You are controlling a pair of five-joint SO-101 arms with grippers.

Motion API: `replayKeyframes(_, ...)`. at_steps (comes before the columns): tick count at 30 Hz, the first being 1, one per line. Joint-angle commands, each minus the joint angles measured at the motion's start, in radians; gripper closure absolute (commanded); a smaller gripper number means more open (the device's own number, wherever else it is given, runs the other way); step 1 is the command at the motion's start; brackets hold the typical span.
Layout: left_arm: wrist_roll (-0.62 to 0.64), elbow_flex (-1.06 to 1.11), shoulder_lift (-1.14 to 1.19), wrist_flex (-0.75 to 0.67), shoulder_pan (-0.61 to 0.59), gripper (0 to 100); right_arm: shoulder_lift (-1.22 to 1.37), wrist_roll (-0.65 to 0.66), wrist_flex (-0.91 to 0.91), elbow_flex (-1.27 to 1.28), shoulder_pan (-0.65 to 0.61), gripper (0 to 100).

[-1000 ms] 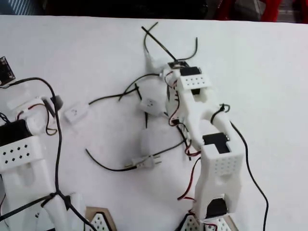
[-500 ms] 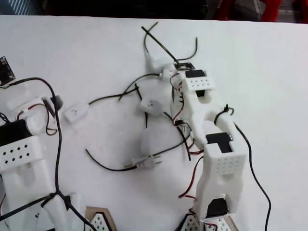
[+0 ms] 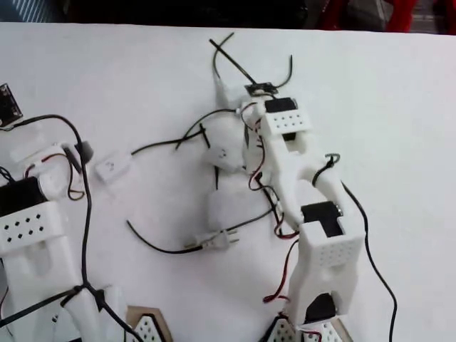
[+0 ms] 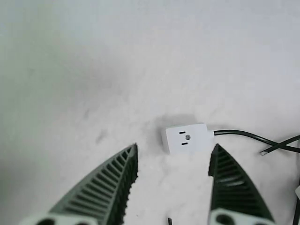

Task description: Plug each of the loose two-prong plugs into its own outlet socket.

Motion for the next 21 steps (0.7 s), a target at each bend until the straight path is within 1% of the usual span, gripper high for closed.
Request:
replayKeyframes(1,0.002,-0.005,-0.042,-0.018,-0.010,75,0.045,0.000,-0.048,-0.005,0.061,84.0)
replayKeyframes(3,0.002,-0.005,-0.042,-0.020,-0.010,75,0.082,0.003,-0.053,-0.005,0.081,84.0)
replayKeyframes(6,0.002,-0.005,-0.042,-0.020,-0.010,75,0.108,0.061,-0.051,-0.003,0.090,84.0)
replayKeyframes(12,0.000,-0.005,-0.042,-0.020,-0.010,75,0.105,0.063,-0.050,-0.006,0.090,84.0)
replayKeyframes(16,0.000,-0.005,-0.042,-0.020,-0.010,75,0.044,0.063,-0.045,-0.003,0.071,84.0)
replayKeyframes(21,0.000,-0.005,-0.042,-0.020,-0.010,75,-0.065,0.063,0.021,0.002,0.019,84.0)
